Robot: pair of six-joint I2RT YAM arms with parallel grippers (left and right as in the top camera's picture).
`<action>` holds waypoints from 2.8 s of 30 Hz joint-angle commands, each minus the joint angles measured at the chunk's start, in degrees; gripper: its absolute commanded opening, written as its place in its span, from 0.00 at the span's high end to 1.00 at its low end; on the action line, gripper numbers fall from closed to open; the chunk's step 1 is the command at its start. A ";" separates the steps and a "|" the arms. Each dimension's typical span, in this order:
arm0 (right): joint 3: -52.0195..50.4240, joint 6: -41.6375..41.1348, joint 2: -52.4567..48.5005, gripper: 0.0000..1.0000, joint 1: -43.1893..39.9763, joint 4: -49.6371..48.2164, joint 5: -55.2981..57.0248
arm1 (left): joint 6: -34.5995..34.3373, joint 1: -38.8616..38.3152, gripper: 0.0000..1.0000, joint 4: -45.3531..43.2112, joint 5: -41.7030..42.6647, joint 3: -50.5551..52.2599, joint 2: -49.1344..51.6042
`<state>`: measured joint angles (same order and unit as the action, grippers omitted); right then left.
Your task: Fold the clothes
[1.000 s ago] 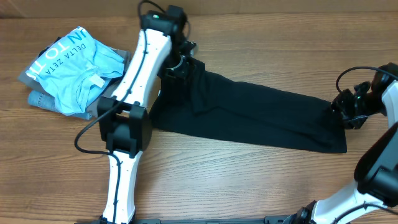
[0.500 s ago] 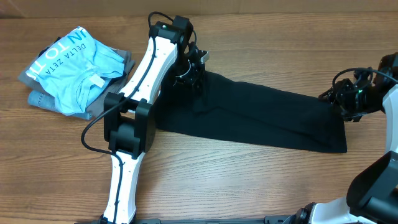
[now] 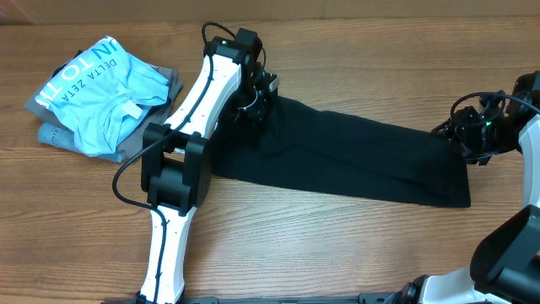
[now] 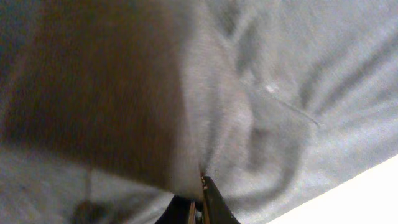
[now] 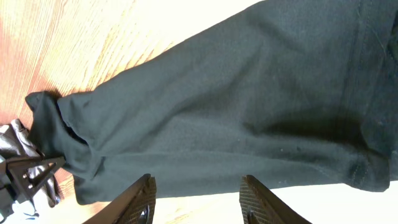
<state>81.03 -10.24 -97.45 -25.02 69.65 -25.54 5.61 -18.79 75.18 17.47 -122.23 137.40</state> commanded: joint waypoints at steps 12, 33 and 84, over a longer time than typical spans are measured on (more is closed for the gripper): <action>0.44 0.70 1.01 0.53 0.31 -0.42 -0.04 | -5.35 -0.46 0.95 19.85 3.08 -14.03 -0.70; 0.44 0.70 1.01 0.51 0.31 -1.20 -0.02 | -2.73 4.92 0.27 5.84 -10.27 -7.96 1.01; 0.42 0.68 1.01 0.48 0.31 -0.85 1.68 | -0.11 2.99 0.96 21.68 1.07 -1.44 1.25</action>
<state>81.03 -10.24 -97.45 -25.04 68.95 -24.47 6.79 -13.96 96.62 18.06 -127.00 138.67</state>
